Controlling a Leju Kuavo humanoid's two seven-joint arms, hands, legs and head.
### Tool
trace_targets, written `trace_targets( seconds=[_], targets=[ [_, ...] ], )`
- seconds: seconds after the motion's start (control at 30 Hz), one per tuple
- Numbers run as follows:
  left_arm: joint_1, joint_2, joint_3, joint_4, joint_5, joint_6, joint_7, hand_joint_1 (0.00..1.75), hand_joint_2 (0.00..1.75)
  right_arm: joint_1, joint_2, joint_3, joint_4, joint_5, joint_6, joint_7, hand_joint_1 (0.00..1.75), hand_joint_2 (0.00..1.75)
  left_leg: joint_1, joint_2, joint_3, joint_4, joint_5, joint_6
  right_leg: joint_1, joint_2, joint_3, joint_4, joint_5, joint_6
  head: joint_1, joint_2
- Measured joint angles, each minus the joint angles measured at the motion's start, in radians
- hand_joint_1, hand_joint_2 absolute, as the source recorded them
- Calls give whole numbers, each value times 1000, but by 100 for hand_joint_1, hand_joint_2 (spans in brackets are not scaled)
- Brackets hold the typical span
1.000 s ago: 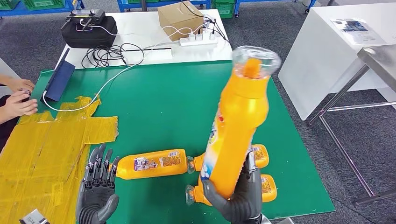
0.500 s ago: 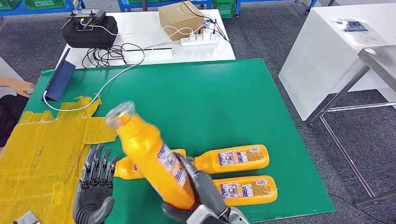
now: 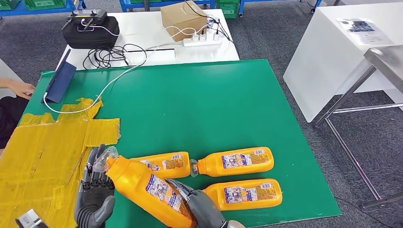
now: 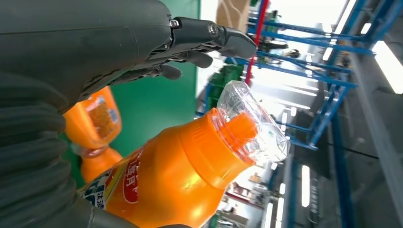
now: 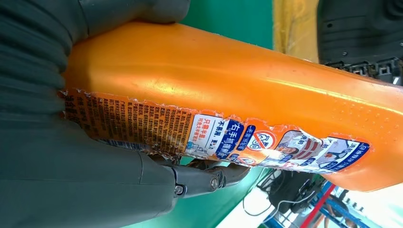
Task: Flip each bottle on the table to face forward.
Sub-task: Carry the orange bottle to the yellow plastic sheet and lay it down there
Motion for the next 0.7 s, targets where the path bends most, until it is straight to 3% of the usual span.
trace_targets(
  seconds=[0.4,0.7],
  targets=[
    [0,47,-56,20,-36,45,58,0,175,-46,-18,50,33,111,-1,25,175,175,0,0,0,0,0,0,0,0,0,0,0,0,0,0],
    [-7,98,-128,41,-20,52,59,0,175,-68,31,48,91,136,80,-2,175,175,0,0,0,0,0,0,0,0,0,0,0,0,0,0]
  ],
)
